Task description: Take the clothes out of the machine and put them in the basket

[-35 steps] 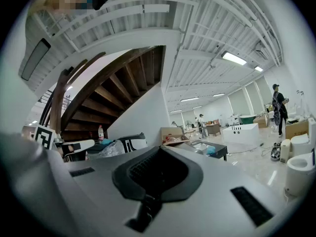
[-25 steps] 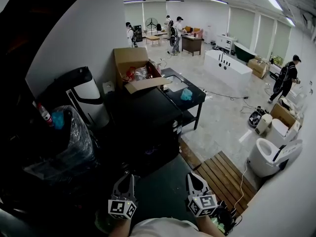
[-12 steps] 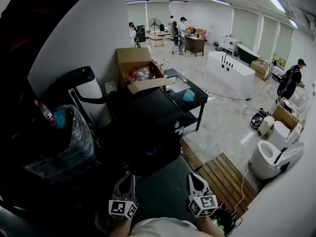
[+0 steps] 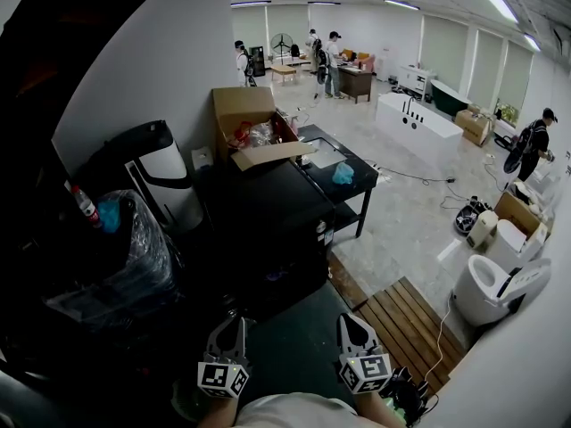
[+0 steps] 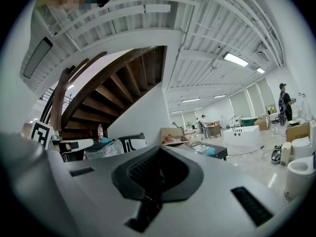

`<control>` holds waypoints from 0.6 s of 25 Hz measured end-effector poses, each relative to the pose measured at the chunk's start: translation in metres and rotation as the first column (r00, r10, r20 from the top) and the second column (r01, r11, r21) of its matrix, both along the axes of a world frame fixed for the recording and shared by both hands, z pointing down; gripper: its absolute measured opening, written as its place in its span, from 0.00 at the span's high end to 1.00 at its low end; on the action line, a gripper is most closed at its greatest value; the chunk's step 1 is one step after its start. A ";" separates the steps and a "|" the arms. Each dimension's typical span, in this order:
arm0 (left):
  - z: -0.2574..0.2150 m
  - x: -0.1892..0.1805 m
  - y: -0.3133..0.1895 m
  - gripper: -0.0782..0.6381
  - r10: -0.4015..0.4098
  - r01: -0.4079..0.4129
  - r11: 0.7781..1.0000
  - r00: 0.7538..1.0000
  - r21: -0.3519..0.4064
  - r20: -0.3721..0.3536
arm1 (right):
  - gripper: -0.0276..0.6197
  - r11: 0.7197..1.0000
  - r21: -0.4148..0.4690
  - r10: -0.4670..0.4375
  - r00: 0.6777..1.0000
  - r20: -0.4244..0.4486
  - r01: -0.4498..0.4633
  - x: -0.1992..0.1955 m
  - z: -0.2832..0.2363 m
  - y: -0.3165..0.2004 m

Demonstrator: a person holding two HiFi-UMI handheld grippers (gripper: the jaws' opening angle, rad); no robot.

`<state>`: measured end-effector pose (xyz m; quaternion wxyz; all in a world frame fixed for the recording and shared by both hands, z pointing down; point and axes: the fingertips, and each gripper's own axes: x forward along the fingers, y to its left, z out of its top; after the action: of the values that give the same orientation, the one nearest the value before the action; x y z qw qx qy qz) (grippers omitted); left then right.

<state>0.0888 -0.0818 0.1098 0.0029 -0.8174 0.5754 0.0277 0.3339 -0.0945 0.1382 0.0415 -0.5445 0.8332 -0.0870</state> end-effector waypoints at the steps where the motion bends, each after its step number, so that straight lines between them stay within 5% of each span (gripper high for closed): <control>1: 0.000 0.001 0.000 0.87 0.000 0.000 1.000 1.000 -0.001 0.000 | 0.94 1.000 0.000 -0.001 1.000 0.001 0.001 0.001 0.000 0.000; 15: 0.002 0.002 0.003 0.87 -0.011 0.011 1.000 1.000 -0.013 -0.010 | 0.49 0.999 0.006 -0.042 0.999 0.034 0.041 -0.001 -0.002 0.000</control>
<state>0.0910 -0.0784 0.1116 -0.0053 -0.8140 0.5801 0.0281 0.3325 -0.0948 0.1364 0.0554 -0.5255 0.8437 -0.0947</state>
